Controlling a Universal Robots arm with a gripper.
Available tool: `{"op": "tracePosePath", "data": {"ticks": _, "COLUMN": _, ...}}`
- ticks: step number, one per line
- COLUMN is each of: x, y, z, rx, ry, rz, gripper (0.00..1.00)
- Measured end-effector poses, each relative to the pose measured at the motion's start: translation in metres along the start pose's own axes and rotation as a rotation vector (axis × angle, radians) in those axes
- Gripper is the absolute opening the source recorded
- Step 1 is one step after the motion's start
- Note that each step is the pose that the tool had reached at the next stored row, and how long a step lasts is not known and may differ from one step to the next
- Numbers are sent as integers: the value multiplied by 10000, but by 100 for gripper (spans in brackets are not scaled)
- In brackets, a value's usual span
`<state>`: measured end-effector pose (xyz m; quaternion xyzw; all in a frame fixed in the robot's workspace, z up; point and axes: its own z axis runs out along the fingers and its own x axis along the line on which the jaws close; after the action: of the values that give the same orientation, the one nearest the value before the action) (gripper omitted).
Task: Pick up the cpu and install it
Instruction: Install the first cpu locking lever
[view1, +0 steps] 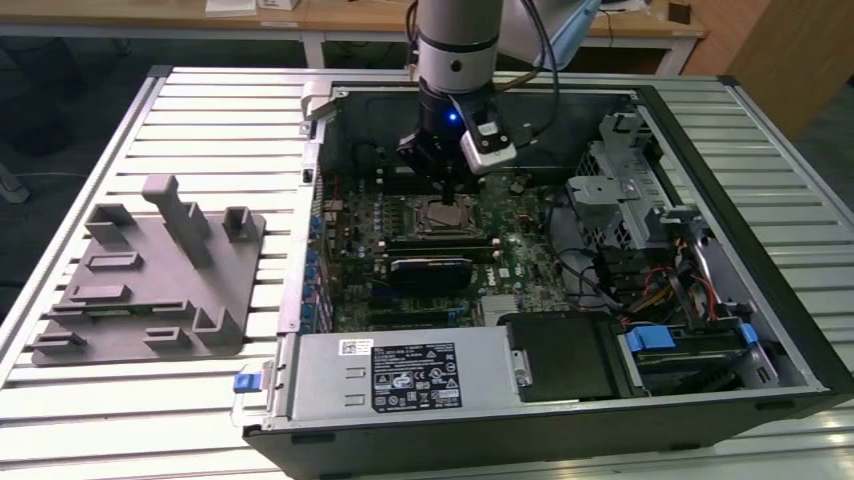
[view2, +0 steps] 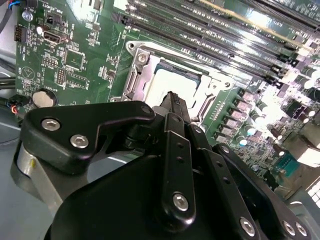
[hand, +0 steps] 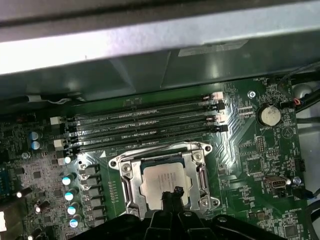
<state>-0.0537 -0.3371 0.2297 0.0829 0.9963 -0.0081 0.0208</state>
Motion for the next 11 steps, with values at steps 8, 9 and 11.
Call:
{"op": "tracePosePath", "data": {"ticks": 8, "x": -2, "y": -16, "z": 5, "rx": -24, "ry": -7, "rz": -553, "gripper": 11}}
{"op": "tracePosePath", "data": {"ticks": 9, "x": -3, "y": -18, "z": 4, "rx": -29, "ry": -7, "rz": -608, "gripper": 11}}
{"op": "tracePosePath", "data": {"ticks": 11, "x": -3, "y": -20, "z": 3, "rx": -84, "ry": 0, "rz": -647, "gripper": 11}}
